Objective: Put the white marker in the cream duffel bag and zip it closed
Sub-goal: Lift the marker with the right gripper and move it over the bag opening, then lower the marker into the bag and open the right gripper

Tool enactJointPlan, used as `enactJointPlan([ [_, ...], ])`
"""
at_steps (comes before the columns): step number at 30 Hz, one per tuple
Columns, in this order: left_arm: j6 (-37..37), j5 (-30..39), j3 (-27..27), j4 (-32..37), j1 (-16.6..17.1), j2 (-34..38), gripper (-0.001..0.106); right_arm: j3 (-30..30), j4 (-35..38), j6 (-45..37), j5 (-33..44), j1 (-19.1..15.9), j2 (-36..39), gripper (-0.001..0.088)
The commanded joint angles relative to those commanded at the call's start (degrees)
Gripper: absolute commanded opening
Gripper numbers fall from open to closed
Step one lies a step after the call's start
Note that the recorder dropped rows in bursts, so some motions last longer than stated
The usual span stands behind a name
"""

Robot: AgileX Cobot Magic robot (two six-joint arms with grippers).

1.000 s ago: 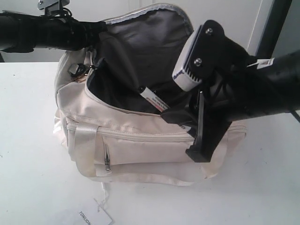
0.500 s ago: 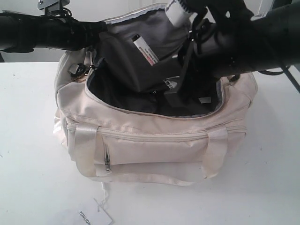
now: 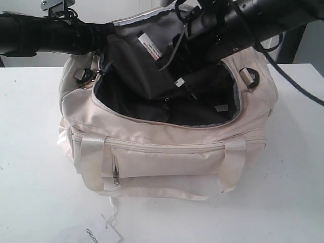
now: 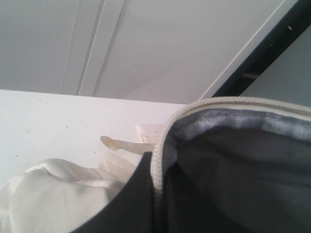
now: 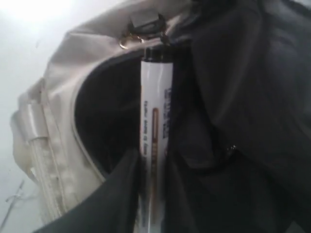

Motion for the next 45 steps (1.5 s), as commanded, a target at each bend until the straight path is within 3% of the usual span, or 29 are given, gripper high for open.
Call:
enactJointPlan([
  [3, 0.0, 0.0, 0.0, 0.0, 0.0, 0.0, 0.000, -1.0, -8.0, 0.6, -0.8, 0.0, 2.4, 0.0000],
  [10, 0.0, 0.0, 0.0, 0.0, 0.0, 0.0, 0.000, -1.0, -8.1, 0.6, -8.4, 0.0, 8.8, 0.0000],
  [14, 0.0, 0.0, 0.0, 0.0, 0.0, 0.0, 0.000, -1.0, -5.9, 1.8, -10.9, 0.0, 12.5, 0.0000],
  [18, 0.0, 0.0, 0.0, 0.0, 0.0, 0.0, 0.000, -1.0, 2.4, 2.6, -10.9, 0.0, 15.8, 0.0000],
  [21, 0.0, 0.0, 0.0, 0.2, 0.0, 0.0, 0.000, -1.0, 2.6, 2.6, -10.9, 0.0, 17.2, 0.0000],
  [26, 0.0, 0.0, 0.0, 0.2, 0.0, 0.0, 0.000, -0.9, -2.3, 2.6, -10.9, 0.0, 17.4, 0.0000],
  [29, 0.0, 0.0, 0.0, 0.2, 0.0, 0.0, 0.000, -0.7, -11.5, 3.4, -9.4, 0.0, 18.9, 0.0000],
  [30, 0.0, 0.0, 0.0, 0.2, 0.0, 0.0, 0.000, -0.7, -14.1, 8.7, -9.4, 0.0, 19.5, 0.0000],
  [34, 0.0, 0.0, 0.0, 0.3, 0.0, 0.0, 0.000, -0.7, -31.8, 43.9, -9.2, -0.2, 22.2, 0.0000],
  [35, 0.0, 0.0, 0.0, 0.3, 0.0, 0.0, 0.000, -0.7, -31.9, 47.5, -9.0, -0.6, 22.2, 0.0000],
  [40, 0.0, 0.0, 0.0, 0.3, 0.0, 0.0, 0.000, -0.7, -31.9, 50.7, -7.5, -1.2, 22.5, 0.0001],
  [44, 0.0, 0.0, 0.0, 0.3, 0.0, 0.0, 0.000, -0.7, -31.9, 51.0, -7.4, -1.2, 22.5, 0.0282],
  [45, 0.0, 0.0, 0.0, 0.3, 0.0, 0.0, 0.000, -0.7, -31.9, 51.1, -7.4, -1.2, 22.5, 0.0302],
])
